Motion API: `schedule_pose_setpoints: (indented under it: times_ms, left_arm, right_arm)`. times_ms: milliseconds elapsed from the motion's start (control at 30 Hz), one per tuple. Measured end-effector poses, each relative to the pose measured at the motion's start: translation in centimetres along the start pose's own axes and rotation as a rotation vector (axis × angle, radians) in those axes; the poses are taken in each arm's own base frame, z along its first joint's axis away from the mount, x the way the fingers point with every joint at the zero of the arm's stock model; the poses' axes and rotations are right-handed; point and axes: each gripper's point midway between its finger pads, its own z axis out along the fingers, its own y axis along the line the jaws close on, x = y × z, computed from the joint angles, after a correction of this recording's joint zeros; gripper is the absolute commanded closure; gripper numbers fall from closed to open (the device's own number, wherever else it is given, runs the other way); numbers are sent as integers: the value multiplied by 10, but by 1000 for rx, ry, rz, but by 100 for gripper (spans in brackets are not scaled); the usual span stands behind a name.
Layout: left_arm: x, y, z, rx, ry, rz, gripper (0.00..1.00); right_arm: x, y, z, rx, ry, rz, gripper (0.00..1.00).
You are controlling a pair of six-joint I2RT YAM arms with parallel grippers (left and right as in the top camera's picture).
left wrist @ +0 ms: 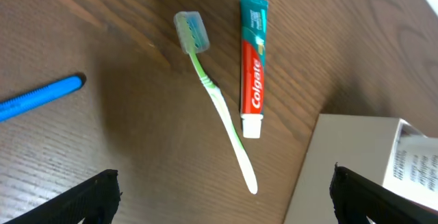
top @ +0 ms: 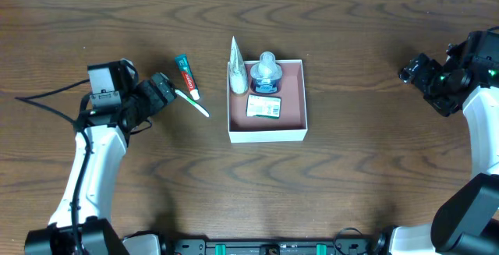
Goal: Pack container
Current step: 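Reach the left gripper to the Colgate toothpaste tube and grasp it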
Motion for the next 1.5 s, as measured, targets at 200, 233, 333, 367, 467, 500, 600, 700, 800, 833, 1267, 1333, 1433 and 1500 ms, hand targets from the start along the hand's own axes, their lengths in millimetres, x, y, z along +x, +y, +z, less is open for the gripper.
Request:
schedule_pose_setpoints:
  times_ms: [200, 233, 333, 367, 467, 500, 600, 700, 800, 833, 1267, 1333, 1433, 1500]
  left_arm:
    - [2, 6, 15, -102, -23, 34, 2]
    - [2, 5, 19, -115, -32, 41, 2]
    - [5, -4, 31, -133, -40, 67, 2]
    - [6, -8, 34, -140, -36, 80, 2]
    - [4, -24, 37, -175, -1, 115, 2]
    - [2, -31, 37, -188, 16, 125, 2]
    - [-15, -47, 35, -221, 43, 142, 2]
    - [-34, -59, 35, -251, 73, 162, 2]
    - [-44, -67, 43, -268, 107, 182, 2]
    - [-46, -68, 45, -272, 114, 186, 2]
    - [-23, -49, 80, -329, 252, 219, 2]
    - [-19, -46, 85, -333, 274, 230, 2]
    - [-11, -45, 92, -339, 301, 248, 2]
    - [-6, -45, 96, -342, 316, 263, 2]
  right_arm:
    - [0, 0, 0, 0, 0, 0, 1]
    - [0, 0, 0, 0, 0, 0, 1]
    - [0, 0, 0, 0, 0, 0, 1]
    - [0, 0, 0, 0, 0, 0, 1]
    - [0, 0, 0, 0, 0, 0, 1]
    - [0, 0, 0, 0, 0, 0, 1]
    - [0, 0, 0, 0, 0, 0, 1]
    - [0, 0, 0, 0, 0, 0, 1]
    - [0, 0, 0, 0, 0, 0, 1]
    - [0, 0, 0, 0, 0, 0, 1]
    - [0, 0, 0, 0, 0, 0, 1]
    - [0, 0, 0, 0, 0, 0, 1]
    - [0, 0, 0, 0, 0, 0, 1]
    - [0, 0, 0, 0, 0, 0, 1]
